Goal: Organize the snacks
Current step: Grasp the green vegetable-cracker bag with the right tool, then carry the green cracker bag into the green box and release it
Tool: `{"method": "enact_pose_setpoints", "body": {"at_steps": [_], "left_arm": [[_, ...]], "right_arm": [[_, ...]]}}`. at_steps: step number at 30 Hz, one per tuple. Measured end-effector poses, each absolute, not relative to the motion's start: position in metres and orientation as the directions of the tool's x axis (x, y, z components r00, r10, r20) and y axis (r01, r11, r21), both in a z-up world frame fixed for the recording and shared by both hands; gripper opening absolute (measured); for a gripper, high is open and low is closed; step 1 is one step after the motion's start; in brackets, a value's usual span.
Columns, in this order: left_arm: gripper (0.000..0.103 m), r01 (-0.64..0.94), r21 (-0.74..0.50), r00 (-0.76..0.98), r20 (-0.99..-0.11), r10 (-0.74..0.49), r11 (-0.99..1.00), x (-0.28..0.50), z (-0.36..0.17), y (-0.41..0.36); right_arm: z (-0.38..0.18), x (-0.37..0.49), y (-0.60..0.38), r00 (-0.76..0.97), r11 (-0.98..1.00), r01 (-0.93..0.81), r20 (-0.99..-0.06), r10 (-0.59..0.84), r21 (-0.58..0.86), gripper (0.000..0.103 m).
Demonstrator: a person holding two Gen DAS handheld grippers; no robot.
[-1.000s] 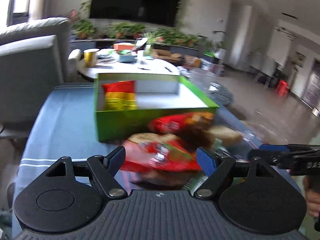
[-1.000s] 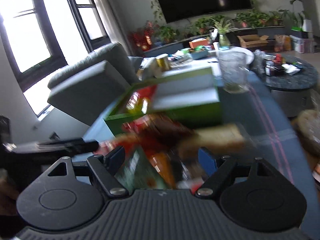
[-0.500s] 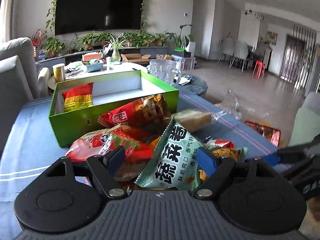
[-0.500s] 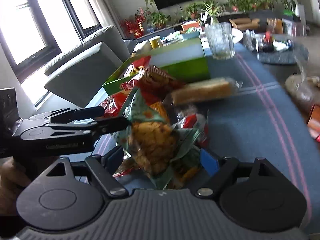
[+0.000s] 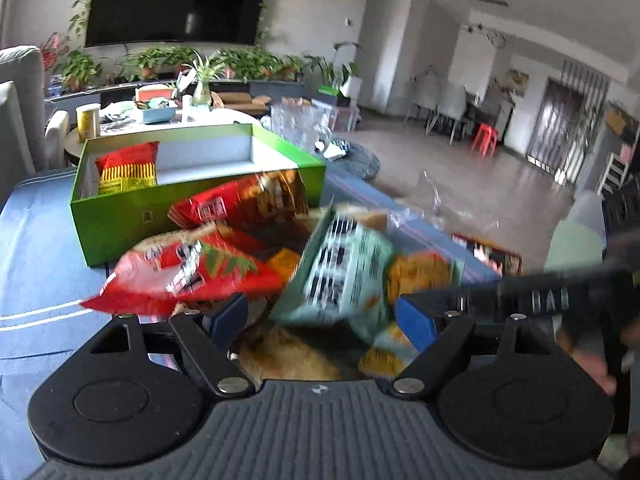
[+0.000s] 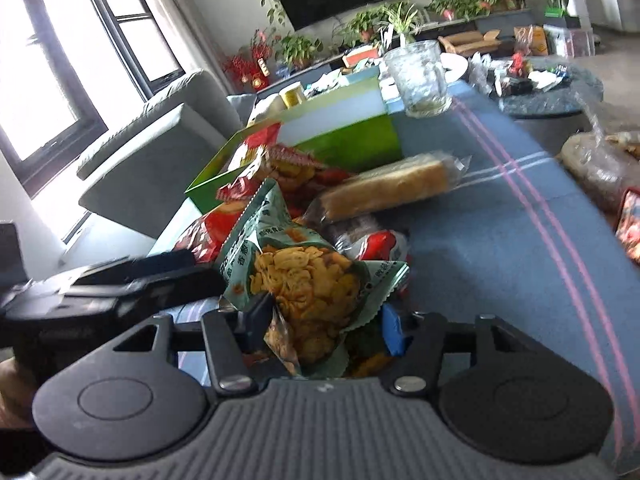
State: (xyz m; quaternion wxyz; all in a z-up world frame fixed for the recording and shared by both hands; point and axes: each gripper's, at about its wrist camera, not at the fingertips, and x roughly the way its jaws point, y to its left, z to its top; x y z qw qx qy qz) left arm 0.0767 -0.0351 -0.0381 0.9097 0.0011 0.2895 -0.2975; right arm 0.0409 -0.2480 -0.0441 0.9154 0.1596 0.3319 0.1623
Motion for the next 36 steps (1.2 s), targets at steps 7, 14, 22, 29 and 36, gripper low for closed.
{"method": "enact_pose_setpoints", "body": {"at_steps": [7,14,22,29,36], "left_arm": [[0.079,0.538,-0.170,0.658,-0.527,-0.538,0.825,0.073,-0.036,-0.033],[0.080,0.566,-0.136,0.680,-0.482,-0.553,0.813,0.079,-0.012,-0.039],[0.084,0.692,-0.052,0.556,-0.597,-0.578,0.720,0.120,-0.018,-0.077],[0.083,0.727,-0.019,0.516,-0.646,-0.563,0.687,0.118,-0.036,-0.086],[0.063,0.722,0.027,0.573,-0.584,-0.575,0.692,0.094,-0.032,-0.092]], "right_arm": [[-0.037,0.049,-0.258,0.749,0.909,-0.173,-0.548,0.371,0.379,0.063],[-0.040,0.049,-0.260,0.735,0.904,-0.201,-0.552,0.394,0.378,0.063],[-0.041,0.045,-0.259,0.726,0.906,-0.262,-0.552,0.411,0.332,0.063],[-0.047,0.051,-0.277,0.725,0.885,-0.264,-0.526,0.444,0.383,0.063],[-0.044,0.055,-0.280,0.732,0.872,-0.242,-0.510,0.452,0.425,0.063]]}}
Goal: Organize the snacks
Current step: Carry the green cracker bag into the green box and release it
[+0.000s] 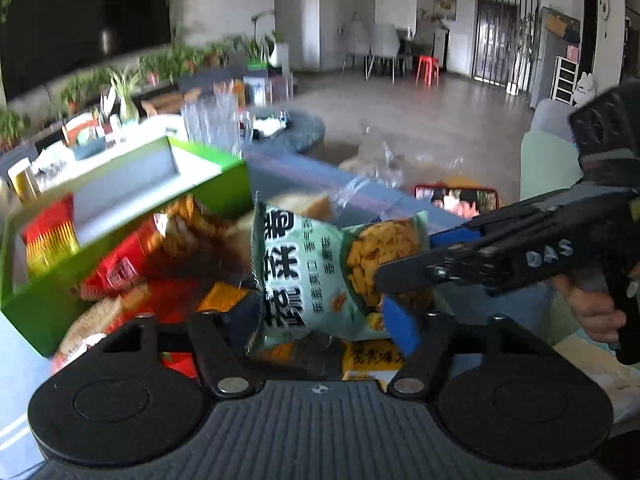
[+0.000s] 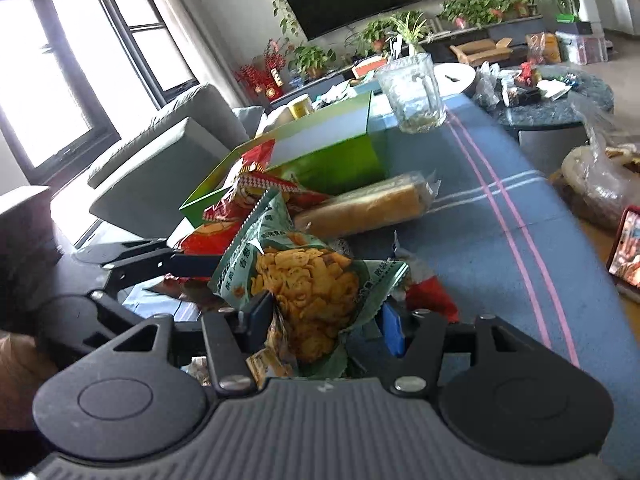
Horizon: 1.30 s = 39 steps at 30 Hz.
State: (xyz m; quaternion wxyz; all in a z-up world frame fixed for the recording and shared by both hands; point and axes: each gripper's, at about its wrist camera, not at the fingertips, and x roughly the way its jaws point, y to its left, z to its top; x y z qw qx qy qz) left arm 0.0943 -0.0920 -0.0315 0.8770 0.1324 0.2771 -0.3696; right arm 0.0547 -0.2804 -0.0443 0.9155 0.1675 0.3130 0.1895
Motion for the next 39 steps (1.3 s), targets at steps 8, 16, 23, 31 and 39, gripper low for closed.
{"method": "enact_pose_setpoints", "body": {"at_steps": [8,16,23,31,39], "left_arm": [[0.063,0.661,0.165,0.702,-0.481,-0.525,0.732,0.075,0.001,-0.084],[0.064,0.599,0.158,0.756,-0.434,-0.489,0.785,0.096,0.021,-0.061],[0.064,0.556,0.144,0.789,-0.402,-0.465,0.819,0.124,0.035,-0.049],[0.064,0.524,0.087,0.788,-0.426,-0.444,0.847,0.172,0.040,-0.046],[0.066,0.500,0.131,0.794,-0.463,-0.393,0.856,0.213,0.040,-0.055]], "right_arm": [[-0.013,0.054,-0.276,0.761,0.850,-0.315,-0.422,0.493,0.423,0.063],[0.010,0.076,-0.253,0.776,0.849,-0.366,-0.379,0.504,0.381,0.063],[0.024,0.108,-0.247,0.761,0.817,-0.386,-0.353,0.544,0.428,0.063],[0.034,0.142,-0.233,0.769,0.834,-0.382,-0.363,0.526,0.398,0.063],[0.026,0.176,-0.231,0.792,0.821,-0.299,-0.354,0.497,0.486,0.063]]}}
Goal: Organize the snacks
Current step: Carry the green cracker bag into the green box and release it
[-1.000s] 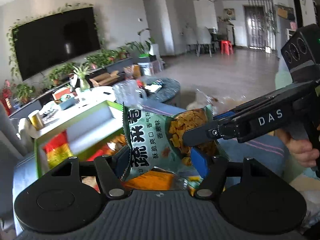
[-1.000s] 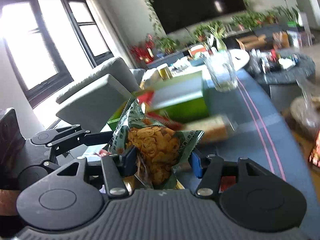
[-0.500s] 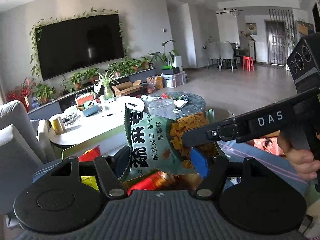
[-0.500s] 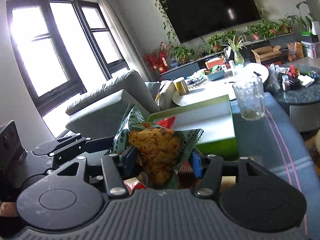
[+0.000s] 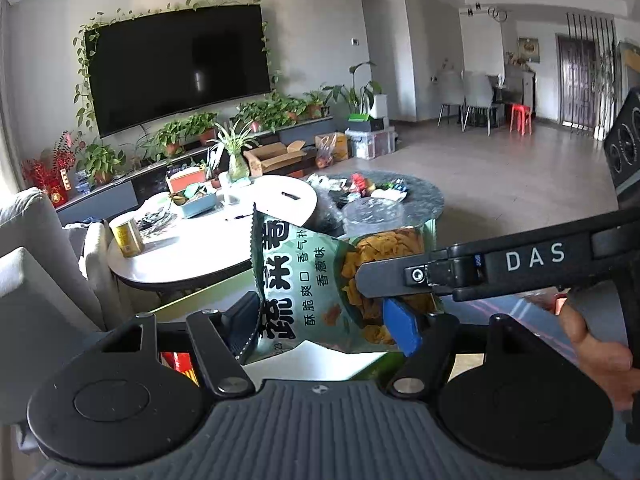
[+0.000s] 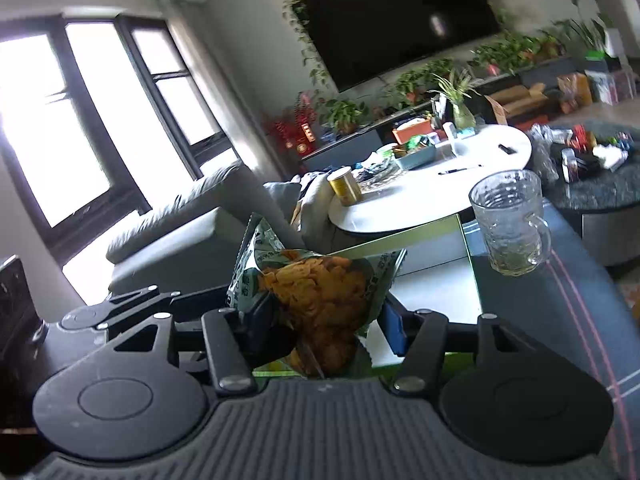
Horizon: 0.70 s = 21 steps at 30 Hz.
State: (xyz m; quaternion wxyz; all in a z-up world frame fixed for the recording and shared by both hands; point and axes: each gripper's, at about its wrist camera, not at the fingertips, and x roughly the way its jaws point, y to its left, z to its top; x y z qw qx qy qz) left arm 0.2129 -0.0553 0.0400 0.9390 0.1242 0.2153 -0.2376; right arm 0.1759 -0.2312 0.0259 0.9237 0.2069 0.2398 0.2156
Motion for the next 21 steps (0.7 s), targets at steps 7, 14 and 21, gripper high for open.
{"method": "enact_pose_setpoints", "body": {"at_steps": [7,14,21], "left_arm": [[0.066,0.483,0.182,0.791,-0.510,-0.338,0.857,0.238,0.030,-0.057],[0.067,0.450,0.244,0.797,-0.544,-0.263,0.859,0.251,0.015,-0.056],[0.068,0.431,0.318,0.806,-0.556,-0.201,0.845,0.245,0.001,-0.048]], "right_arm": [[0.015,0.202,-0.219,0.802,0.813,-0.236,-0.366,0.472,0.532,0.063],[0.007,0.217,-0.210,0.789,0.822,-0.220,-0.399,0.466,0.526,0.063],[0.004,0.207,-0.200,0.868,0.917,-0.143,-0.398,0.297,0.373,0.063]]}}
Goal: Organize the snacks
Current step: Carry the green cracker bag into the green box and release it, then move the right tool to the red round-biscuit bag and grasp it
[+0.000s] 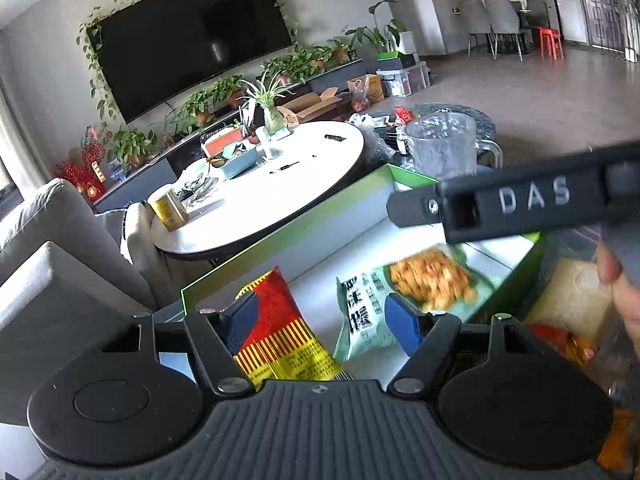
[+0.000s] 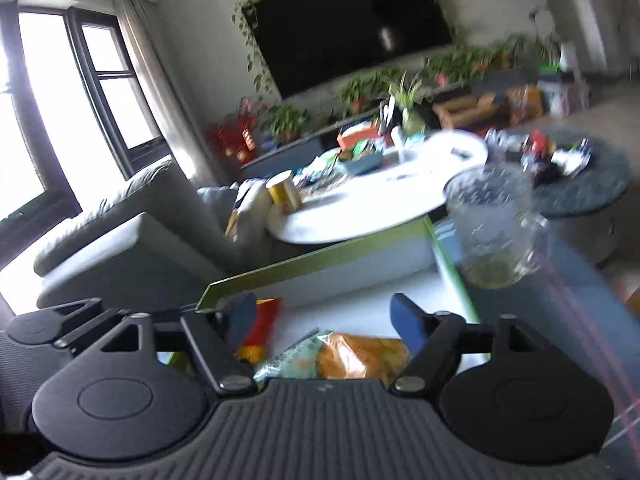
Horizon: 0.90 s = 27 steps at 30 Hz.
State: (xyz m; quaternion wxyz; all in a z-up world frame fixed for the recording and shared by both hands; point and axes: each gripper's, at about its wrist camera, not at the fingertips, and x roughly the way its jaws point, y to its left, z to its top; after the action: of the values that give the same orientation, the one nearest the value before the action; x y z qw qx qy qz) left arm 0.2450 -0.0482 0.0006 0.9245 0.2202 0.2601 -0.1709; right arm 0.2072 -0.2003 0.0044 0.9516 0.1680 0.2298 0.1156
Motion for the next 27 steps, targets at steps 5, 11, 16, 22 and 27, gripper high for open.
{"method": "enact_pose_setpoints", "body": {"at_steps": [5,11,16,22,27], "left_arm": [[0.070,0.448,0.326,0.810,-0.543,-0.223,0.833,0.230,0.003,-0.047],[0.072,0.442,0.278,0.816,-0.520,-0.253,0.853,0.214,0.012,-0.041],[0.077,0.394,0.181,0.821,-0.509,-0.257,0.901,0.198,0.011,-0.028],[0.077,0.333,0.175,0.836,-0.510,-0.204,0.927,0.178,-0.001,-0.019],[0.077,0.274,0.099,0.839,-0.510,-0.188,0.957,0.163,-0.004,-0.001]], "right_arm": [[0.008,0.193,-0.207,0.879,0.930,-0.154,-0.383,0.283,0.335,0.063],[0.015,0.186,-0.215,0.888,0.921,-0.151,-0.361,0.286,0.359,0.063],[0.017,0.181,-0.219,0.873,0.903,-0.166,-0.366,0.322,0.397,0.063],[0.015,0.166,-0.216,0.854,0.912,-0.222,-0.382,0.353,0.346,0.063],[0.012,0.152,-0.218,0.848,0.913,-0.232,-0.390,0.359,0.335,0.063]]}}
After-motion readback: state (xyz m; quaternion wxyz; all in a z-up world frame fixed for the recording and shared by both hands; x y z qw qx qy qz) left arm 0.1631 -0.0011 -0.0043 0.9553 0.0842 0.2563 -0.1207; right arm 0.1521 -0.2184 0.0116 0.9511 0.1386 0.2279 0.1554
